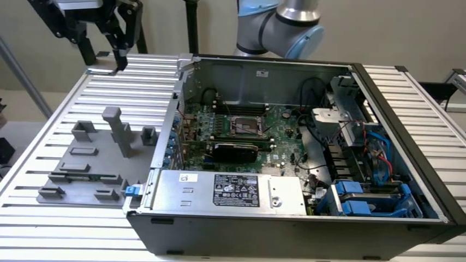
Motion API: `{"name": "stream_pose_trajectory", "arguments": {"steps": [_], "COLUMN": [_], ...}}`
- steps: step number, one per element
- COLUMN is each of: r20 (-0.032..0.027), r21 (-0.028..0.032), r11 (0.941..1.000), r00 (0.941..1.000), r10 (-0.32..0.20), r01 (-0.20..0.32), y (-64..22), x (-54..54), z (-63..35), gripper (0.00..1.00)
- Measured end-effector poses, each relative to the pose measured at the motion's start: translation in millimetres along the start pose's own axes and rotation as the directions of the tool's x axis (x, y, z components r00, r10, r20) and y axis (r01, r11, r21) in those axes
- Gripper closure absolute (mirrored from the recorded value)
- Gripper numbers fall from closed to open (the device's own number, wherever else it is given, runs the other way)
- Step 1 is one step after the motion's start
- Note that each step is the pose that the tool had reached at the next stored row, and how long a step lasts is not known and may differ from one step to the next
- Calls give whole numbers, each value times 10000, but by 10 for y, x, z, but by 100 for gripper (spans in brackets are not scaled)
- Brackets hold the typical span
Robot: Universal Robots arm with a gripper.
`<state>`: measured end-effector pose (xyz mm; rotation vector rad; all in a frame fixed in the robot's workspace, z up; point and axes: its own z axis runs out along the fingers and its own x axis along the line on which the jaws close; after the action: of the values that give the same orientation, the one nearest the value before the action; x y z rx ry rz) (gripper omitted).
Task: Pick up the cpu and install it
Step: 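Pick up the cpu and move it towards the insertion slot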
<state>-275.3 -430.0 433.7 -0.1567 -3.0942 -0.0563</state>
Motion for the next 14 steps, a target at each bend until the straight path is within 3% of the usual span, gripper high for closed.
{"name": "stream_pose_trajectory", "arguments": {"steps": [2, 14], "r20": [0, 0], "r21": [-1, 0], "r11": [10000, 10000], "r00": [10000, 10000], "r10": [-2, -1], "r01": [2, 1], "y": [15, 128], "x": [-134, -672], "z": [-5, -13], "gripper": [45, 45]}}
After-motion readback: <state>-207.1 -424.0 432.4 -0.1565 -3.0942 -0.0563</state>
